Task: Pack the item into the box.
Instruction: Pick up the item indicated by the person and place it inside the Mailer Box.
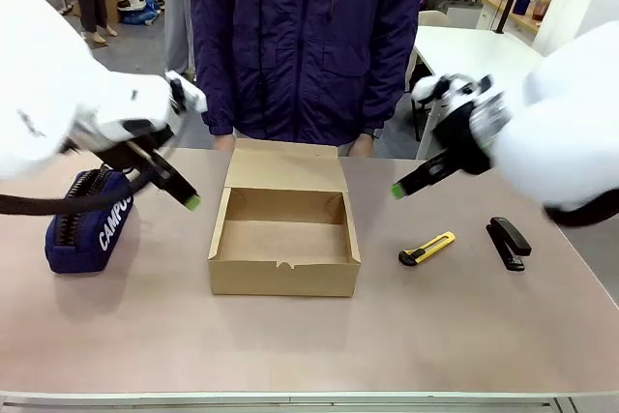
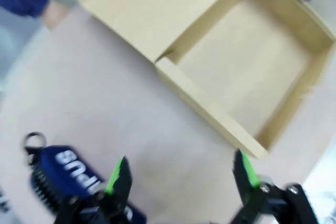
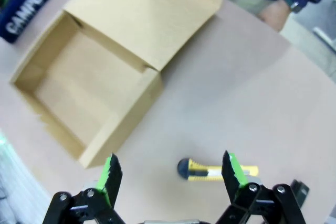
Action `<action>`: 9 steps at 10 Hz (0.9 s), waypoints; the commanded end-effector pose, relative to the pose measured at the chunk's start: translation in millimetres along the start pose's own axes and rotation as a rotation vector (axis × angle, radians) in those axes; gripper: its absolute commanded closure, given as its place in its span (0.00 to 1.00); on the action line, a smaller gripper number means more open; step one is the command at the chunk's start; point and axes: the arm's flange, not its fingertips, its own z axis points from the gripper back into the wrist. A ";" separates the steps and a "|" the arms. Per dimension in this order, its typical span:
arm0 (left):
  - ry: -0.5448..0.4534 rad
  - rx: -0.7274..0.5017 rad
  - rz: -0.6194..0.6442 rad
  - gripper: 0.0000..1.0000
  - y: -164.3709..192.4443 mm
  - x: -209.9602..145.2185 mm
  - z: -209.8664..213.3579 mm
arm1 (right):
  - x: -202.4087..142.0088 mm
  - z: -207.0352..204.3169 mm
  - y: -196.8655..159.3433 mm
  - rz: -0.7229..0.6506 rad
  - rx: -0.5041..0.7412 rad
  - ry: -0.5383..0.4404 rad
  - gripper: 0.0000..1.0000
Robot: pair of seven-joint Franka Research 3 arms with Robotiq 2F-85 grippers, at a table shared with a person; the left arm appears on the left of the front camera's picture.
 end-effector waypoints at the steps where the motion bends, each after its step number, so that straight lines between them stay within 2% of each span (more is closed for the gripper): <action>1: -0.082 -0.142 0.018 0.00 22.2 -73.3 78.8 | -62.3 85.5 -28.8 -0.081 0.219 -0.069 0.00; 2: -0.155 -0.272 0.060 0.00 40.0 -91.6 101.5 | -87.1 109.9 -42.0 -0.117 0.278 -0.119 0.00; 3: -0.264 -0.377 0.183 0.00 69.1 -110.7 119.3 | -113.6 127.3 -64.6 -0.214 0.292 -0.155 0.00; 4: -0.327 -0.453 0.289 0.00 102.6 -137.8 130.5 | -143.7 140.0 -92.4 -0.325 0.308 -0.181 0.00; 6: -0.385 -0.550 0.553 0.00 170.5 -201.5 129.2 | -210.4 159.6 -168.0 -0.607 0.350 -0.293 0.00; 7: -0.544 -0.642 0.663 0.00 197.9 -233.8 129.4 | -237.8 159.6 -200.0 -0.699 0.392 -0.329 0.00; 8: -0.689 -0.716 0.787 0.00 210.8 -256.4 127.0 | -260.9 155.5 -227.3 -0.792 0.428 -0.375 0.00; 9: -0.742 -0.726 0.868 0.00 217.5 -271.8 120.8 | -282.1 150.0 -247.2 -0.856 0.485 -0.449 0.00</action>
